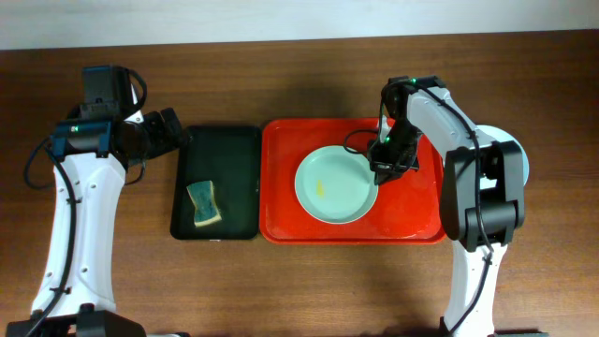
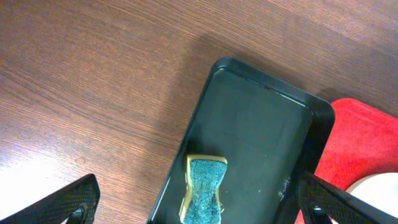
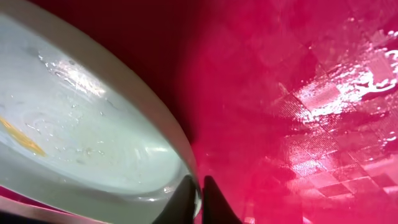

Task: Clean dirty plates on tray and stack at the side
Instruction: 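Drag the pale green plate down to the red tray center, then hold the pale green plate rim steady with the right gripper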

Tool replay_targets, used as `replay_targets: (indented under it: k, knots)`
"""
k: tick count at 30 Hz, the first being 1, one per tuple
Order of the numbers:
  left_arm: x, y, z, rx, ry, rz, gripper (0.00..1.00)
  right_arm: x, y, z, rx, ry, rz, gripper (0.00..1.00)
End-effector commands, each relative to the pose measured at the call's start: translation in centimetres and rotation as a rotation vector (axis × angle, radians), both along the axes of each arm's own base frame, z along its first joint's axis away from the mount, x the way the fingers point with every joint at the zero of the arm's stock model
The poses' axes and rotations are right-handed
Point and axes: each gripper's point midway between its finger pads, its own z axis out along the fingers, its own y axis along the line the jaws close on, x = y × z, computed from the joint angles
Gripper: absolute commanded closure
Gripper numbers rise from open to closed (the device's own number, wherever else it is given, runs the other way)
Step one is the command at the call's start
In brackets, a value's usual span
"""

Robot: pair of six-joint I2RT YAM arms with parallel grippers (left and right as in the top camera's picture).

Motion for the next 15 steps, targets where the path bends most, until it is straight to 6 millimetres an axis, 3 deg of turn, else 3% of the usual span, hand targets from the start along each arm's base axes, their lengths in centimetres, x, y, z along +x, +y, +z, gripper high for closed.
replay_targets:
  k: [1, 4, 8, 15]
  knots:
    - [0.0, 0.2, 0.1, 0.005, -0.001, 0.015, 0.01, -0.2, 0.1, -0.3, -0.001, 0.005, 0.011, 0.83]
    - [0.0, 0.2, 0.1, 0.005, -0.001, 0.015, 0.01, 0.9, 0.3, -0.6, 0.008, -0.044, 0.022, 0.75]
    - [0.0, 0.2, 0.1, 0.005, -0.001, 0.015, 0.01, 1.6, 0.4, -0.6, 0.023, -0.087, 0.061, 0.76]
    - [0.0, 0.2, 0.1, 0.005, -0.001, 0.015, 0.01, 1.8, 0.4, 3.7, 0.035, -0.171, 0.070, 0.74]
